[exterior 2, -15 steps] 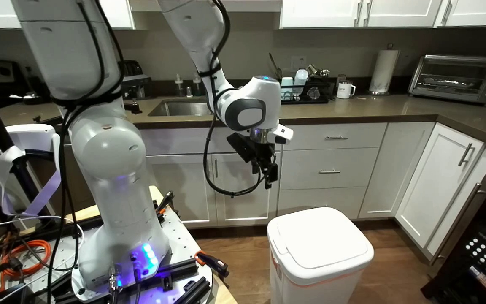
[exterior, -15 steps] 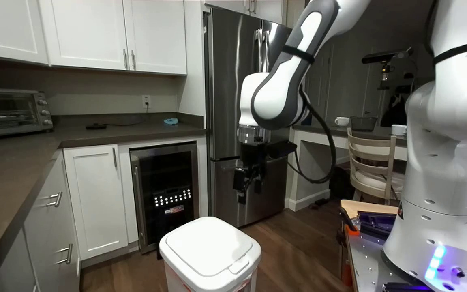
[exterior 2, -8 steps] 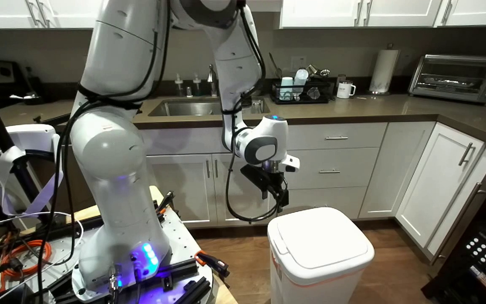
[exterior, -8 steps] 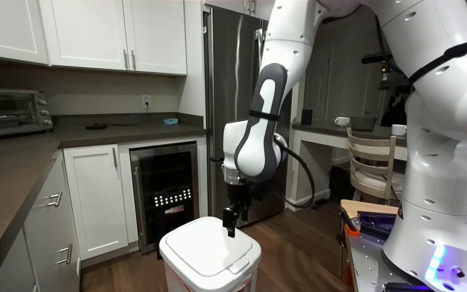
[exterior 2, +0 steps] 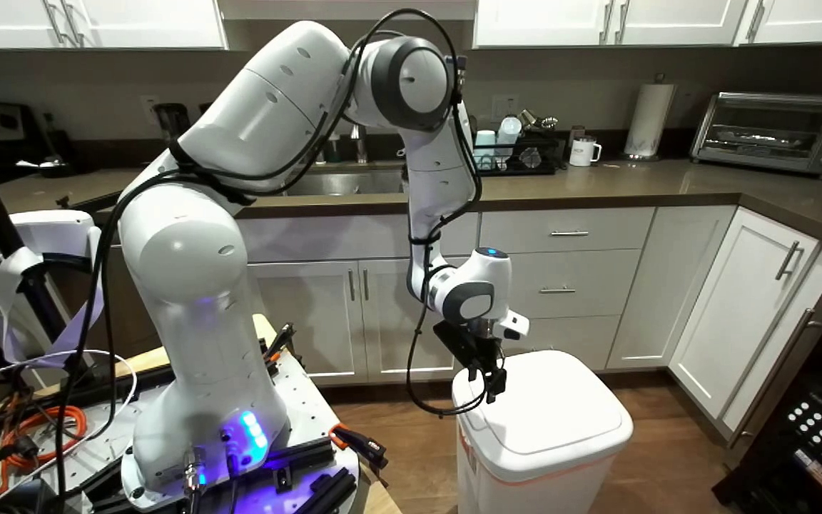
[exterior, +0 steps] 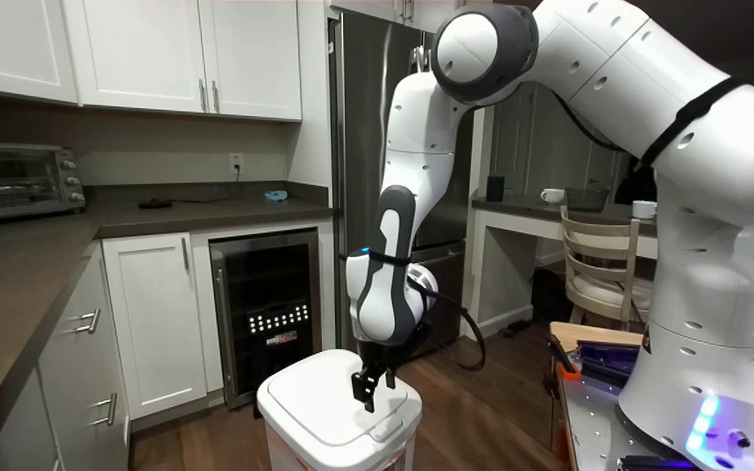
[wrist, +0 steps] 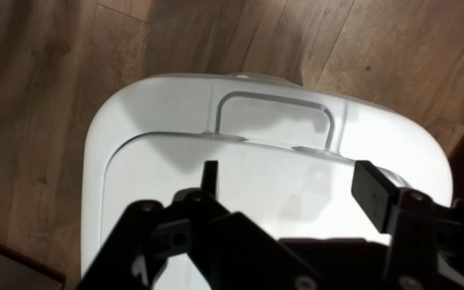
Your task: Press the button on the bin
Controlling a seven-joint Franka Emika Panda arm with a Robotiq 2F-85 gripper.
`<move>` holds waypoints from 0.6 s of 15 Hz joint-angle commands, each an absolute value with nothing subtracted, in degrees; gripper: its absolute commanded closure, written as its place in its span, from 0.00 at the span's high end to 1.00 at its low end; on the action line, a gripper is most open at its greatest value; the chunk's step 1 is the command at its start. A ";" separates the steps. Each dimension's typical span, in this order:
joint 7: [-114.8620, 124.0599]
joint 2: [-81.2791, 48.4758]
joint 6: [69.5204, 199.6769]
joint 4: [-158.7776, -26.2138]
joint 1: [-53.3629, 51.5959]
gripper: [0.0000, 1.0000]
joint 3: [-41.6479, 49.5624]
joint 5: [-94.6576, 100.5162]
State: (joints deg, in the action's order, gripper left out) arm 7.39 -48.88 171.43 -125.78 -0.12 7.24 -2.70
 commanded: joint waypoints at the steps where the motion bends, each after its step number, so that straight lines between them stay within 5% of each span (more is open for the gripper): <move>1: 10.59 -52.02 170.16 -122.17 -1.13 0.61 8.73 -4.76; 3: 11.90 -52.35 169.36 -121.89 -1.36 0.45 9.25 -5.56; 9: 13.48 -50.44 171.19 -125.36 -0.73 0.17 8.80 -7.08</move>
